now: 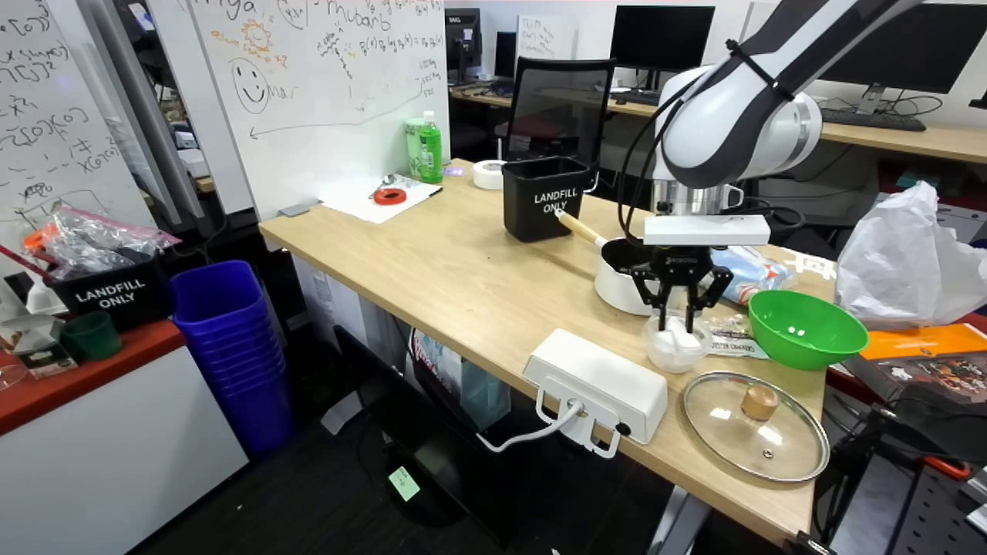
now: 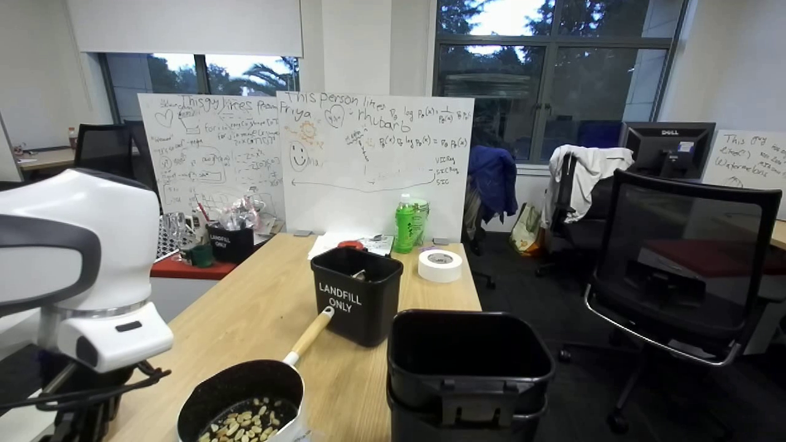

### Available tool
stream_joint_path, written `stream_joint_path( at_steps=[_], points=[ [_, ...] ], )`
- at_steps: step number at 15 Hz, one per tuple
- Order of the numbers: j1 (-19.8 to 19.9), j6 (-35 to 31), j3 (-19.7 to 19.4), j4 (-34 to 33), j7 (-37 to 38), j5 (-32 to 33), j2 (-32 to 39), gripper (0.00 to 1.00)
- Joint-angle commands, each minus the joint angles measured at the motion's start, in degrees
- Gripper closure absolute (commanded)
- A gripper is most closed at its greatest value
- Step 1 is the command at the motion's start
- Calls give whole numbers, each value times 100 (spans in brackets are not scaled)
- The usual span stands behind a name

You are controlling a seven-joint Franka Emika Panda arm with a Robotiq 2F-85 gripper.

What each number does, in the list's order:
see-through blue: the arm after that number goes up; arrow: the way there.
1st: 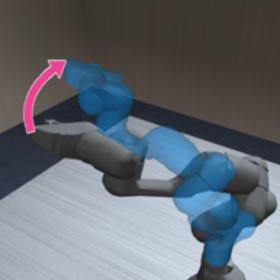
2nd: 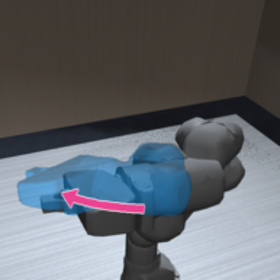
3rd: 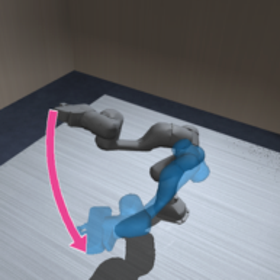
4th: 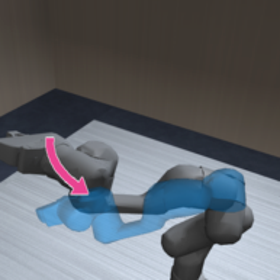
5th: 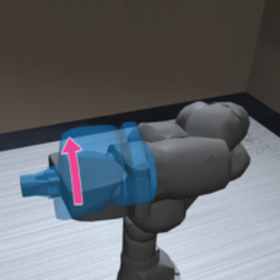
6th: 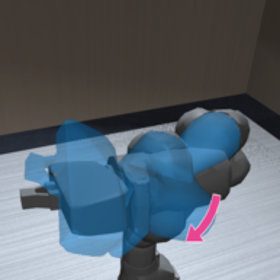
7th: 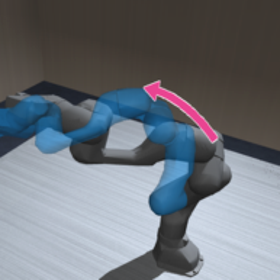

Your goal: Take three marshmallows from the bowl and put it in the pot

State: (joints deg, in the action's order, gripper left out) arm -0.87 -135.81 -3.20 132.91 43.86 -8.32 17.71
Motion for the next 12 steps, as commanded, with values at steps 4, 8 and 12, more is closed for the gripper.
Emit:
stream_joint_path(
  at_steps=[4, 8, 12],
  points=[
    [-9, 345, -69, -13, -107, -21, -147, 91],
    [17, 464, -38, 31, -220, -84, -335, 92],
    [16, 574, -36, 29, -208, -62, -504, 92]
  ],
)
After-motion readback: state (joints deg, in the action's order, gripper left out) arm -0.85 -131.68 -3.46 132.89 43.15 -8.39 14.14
